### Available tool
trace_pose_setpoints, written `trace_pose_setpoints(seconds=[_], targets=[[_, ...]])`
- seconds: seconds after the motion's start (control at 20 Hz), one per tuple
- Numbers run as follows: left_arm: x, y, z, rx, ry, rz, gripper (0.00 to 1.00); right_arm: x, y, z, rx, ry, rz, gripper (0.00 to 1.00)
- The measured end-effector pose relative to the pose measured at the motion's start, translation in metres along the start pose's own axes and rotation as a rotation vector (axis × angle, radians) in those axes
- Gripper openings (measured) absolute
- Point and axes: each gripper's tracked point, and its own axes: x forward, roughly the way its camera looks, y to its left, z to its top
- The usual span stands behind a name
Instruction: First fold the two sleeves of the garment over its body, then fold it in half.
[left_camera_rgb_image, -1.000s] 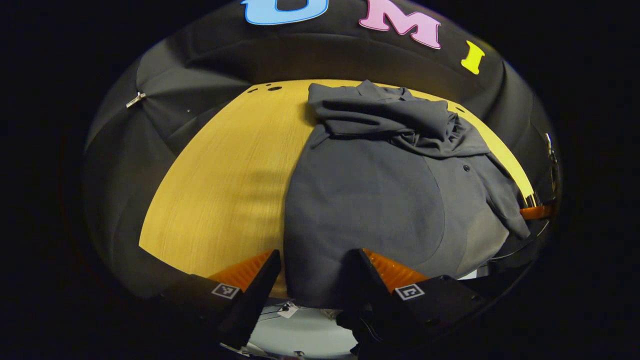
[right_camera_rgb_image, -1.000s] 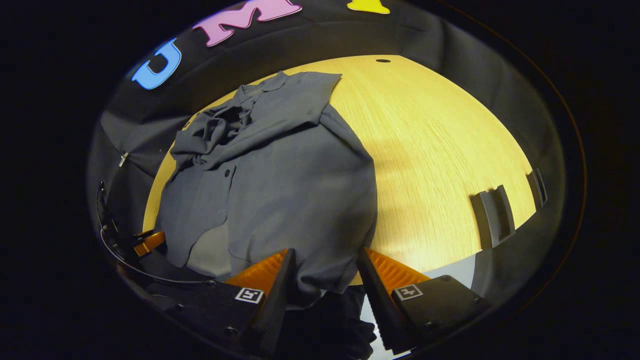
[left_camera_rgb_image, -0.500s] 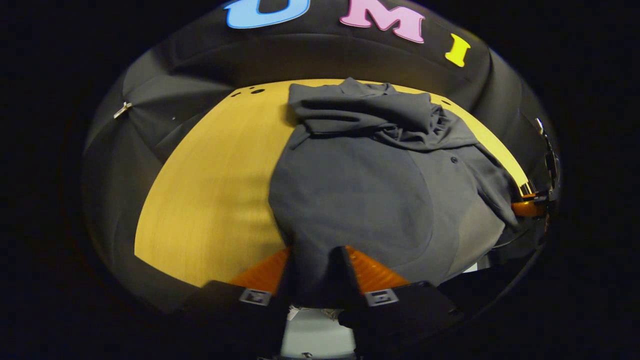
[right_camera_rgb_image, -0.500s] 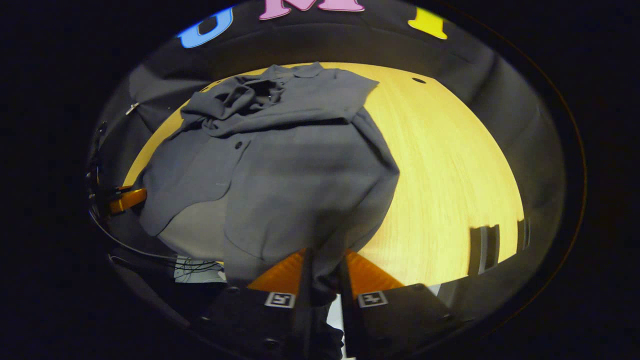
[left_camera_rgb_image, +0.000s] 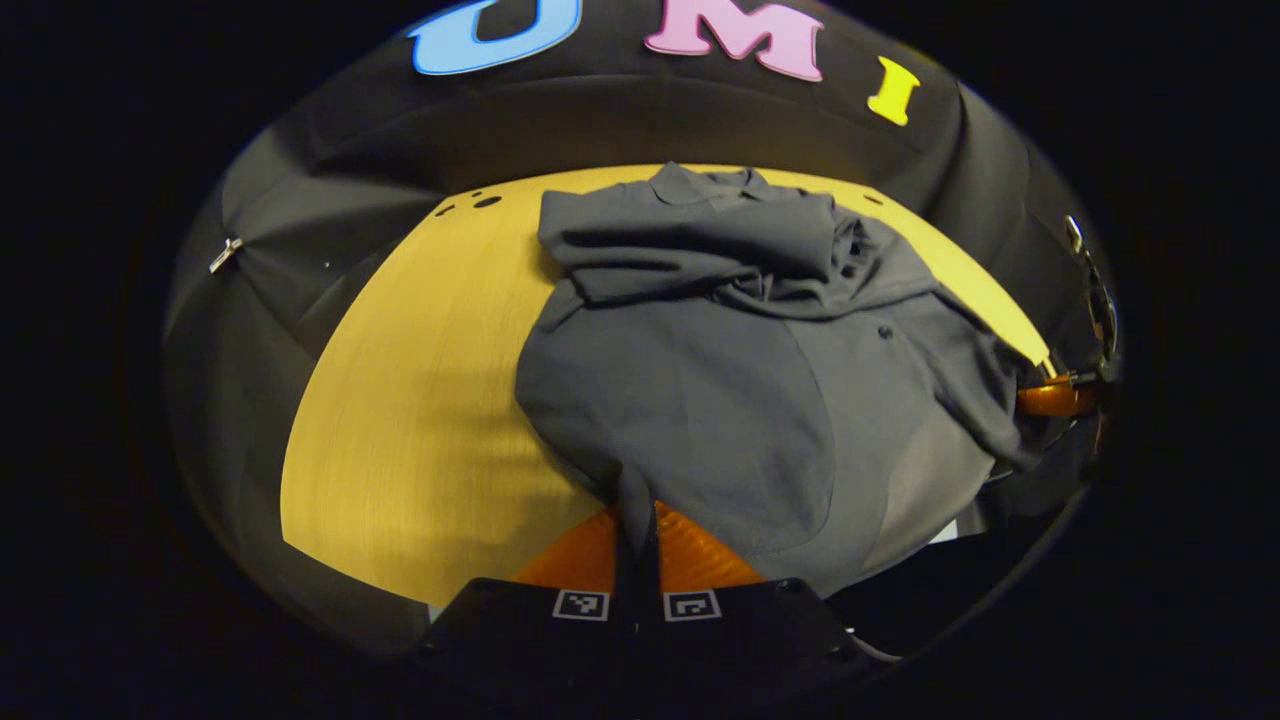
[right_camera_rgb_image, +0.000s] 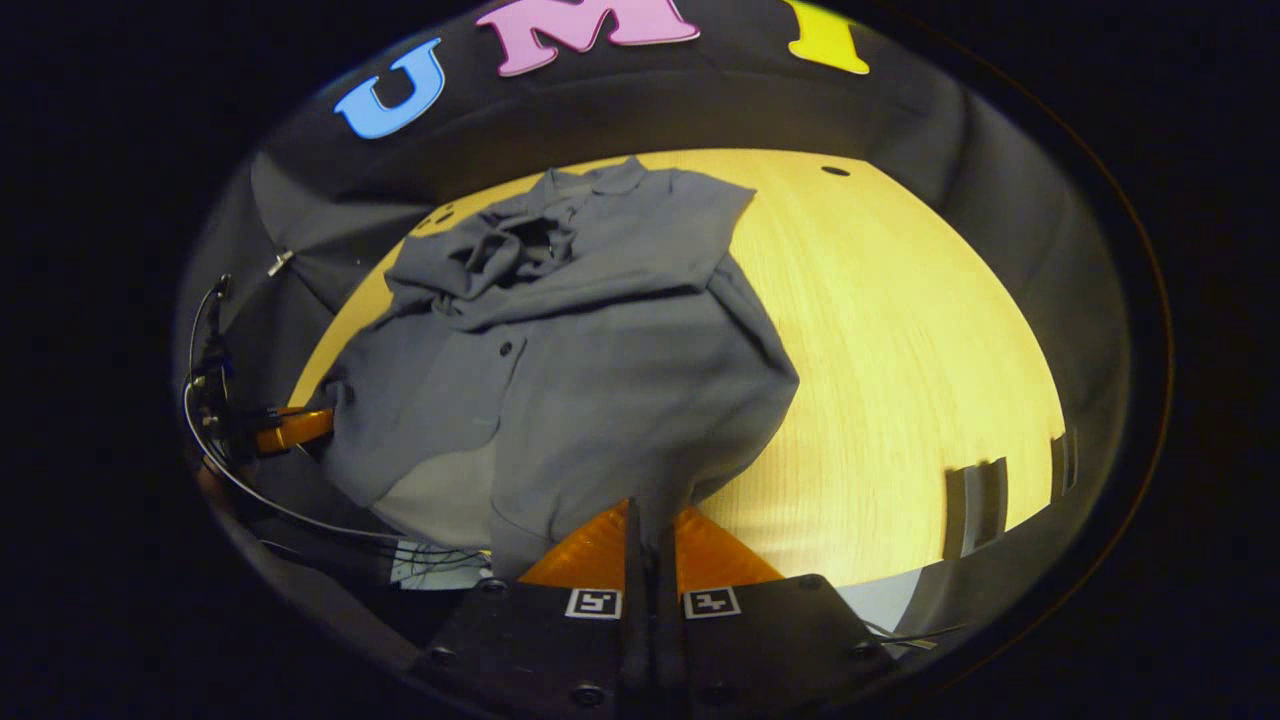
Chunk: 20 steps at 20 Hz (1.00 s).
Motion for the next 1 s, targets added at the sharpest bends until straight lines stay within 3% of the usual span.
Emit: trace_pose_setpoints(seconds=[0.55,1.0], targets=[[-0.047,0.012,0.154,-0.157,-0.283,-0.011,0.05,-0.045,-0.004,0.148,0.087,-0.308,0.041,0.08],[-0.031,0.02,0.246,-0.143,-0.386,-0.007,0.05,-0.043,-0.009,0.243,0.064,-0.427,0.072,0.07]])
